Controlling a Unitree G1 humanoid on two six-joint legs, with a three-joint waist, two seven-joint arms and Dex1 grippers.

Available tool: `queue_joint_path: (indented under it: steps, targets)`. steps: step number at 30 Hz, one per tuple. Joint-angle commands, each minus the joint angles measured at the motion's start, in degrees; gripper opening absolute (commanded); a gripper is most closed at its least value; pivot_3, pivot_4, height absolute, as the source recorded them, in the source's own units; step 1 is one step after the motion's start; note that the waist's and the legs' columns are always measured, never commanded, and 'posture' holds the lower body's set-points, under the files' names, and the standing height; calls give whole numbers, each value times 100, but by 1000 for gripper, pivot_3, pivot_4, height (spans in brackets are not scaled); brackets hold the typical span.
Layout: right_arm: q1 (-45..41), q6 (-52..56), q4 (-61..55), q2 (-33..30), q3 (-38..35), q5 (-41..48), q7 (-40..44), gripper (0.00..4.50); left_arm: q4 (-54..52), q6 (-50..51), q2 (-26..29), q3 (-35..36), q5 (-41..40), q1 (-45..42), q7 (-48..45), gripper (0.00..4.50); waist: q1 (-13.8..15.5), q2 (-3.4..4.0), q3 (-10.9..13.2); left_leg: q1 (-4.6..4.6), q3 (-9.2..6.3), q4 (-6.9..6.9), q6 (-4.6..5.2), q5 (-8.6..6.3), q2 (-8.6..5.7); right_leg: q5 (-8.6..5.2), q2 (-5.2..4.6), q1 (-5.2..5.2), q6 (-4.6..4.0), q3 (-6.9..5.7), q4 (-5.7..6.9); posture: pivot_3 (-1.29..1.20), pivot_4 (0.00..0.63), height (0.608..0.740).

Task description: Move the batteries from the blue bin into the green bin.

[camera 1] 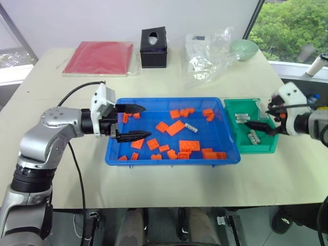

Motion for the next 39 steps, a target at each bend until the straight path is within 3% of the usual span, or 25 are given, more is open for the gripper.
queue_joint_path:
  steps: [1,6,11,17,19,21,27,28,35,39]
  targets:
    - [-539,100,-633,515,512,303,20,4454,-24,-89,20,18,32,-191,-45,4500,-53,-1,0,0,-5,-1,0,0,2,0,5,0,0,0,1,0,150,736]
    - [-666,31,-577,1408,1568,38,-277,4454,-94,-48,25,31,37,-186,-26,4500,-15,-2,1,-7,-12,-4,0,0,1,0,7,2,0,-2,3,0,150,736]
    - [-683,-532,35,1828,2327,-418,-376,4454,-217,26,78,107,-13,-130,16,4500,-4,-5,1,-13,-9,8,1,0,-8,1,-5,3,1,-2,0,0,150,736]
    - [-743,-1159,920,2087,2655,-807,-276,4454,-343,73,124,191,-64,-8,102,4500,-44,-5,0,-7,-10,3,1,1,-8,1,-4,5,2,-2,3,0,150,736]
    - [-690,-1294,1140,2176,2656,-872,-237,4066,-371,75,130,200,-82,24,130,4500,-47,-5,0,-6,-10,2,1,1,-8,1,-2,4,2,-3,5,0,150,736]
    - [-603,-1346,1155,2202,2643,-881,-145,3333,-379,69,132,198,-93,31,144,4500,-47,-6,0,-4,-9,1,1,1,-6,1,-1,5,3,-3,6,0,150,736]
    - [-442,-859,553,2166,2193,-573,-47,253,-329,24,112,169,-88,14,152,4500,-35,-6,0,-3,-10,3,1,1,-6,1,-1,7,2,-3,5,0,150,736]
    - [-448,-648,346,2107,1965,-423,-28,30,-316,25,110,160,-92,16,142,4500,-34,-5,0,-3,-10,3,1,1,-6,1,-1,7,2,-3,6,0,150,736]
    - [-422,142,-131,1087,226,227,90,30,-187,6,219,217,-93,128,-36,4500,35,-2,2,-5,-9,3,1,0,-7,1,-5,7,2,-3,3,0,150,736]
    - [193,217,-77,325,-457,248,175,30,38,-108,286,250,4,156,-81,4500,78,-4,1,-1,-9,0,0,0,-6,0,-3,7,0,-4,1,0,150,736]
